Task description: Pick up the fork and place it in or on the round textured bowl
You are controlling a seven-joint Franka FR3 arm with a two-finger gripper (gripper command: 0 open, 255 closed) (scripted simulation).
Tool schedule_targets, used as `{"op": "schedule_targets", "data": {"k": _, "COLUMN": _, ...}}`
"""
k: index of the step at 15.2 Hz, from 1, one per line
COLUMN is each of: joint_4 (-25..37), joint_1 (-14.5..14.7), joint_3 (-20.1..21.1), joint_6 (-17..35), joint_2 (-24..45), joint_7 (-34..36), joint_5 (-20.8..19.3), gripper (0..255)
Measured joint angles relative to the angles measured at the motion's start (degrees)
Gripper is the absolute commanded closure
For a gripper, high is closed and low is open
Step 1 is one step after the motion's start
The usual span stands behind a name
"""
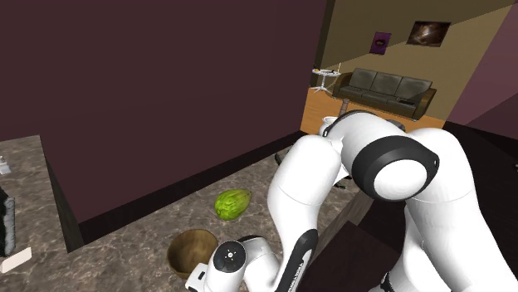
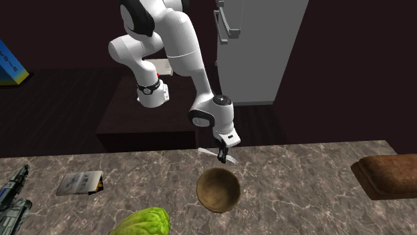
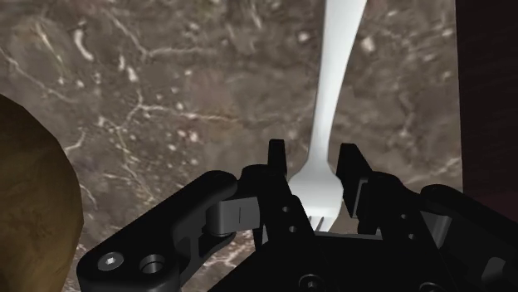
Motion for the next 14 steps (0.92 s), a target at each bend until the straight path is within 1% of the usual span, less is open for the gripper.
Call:
{"op": "schedule_targets", "data": {"k": 4, "joint_4": -1.13, "joint_1": -1.44, "joint_3": 1.78, "joint_6": -1.62, "joint_2": -2.47, "joint_7": -0.99, "joint_5": 0.86, "gripper": 255}}
{"op": "schedule_targets", "data": {"k": 14, "joint_4": -4.26, "joint_1": -6.70, "joint_3": 7.98, "joint_6": -7.05, "joint_2": -10.39, "joint_7": -5.28, "joint_5": 5.19, "gripper": 255}}
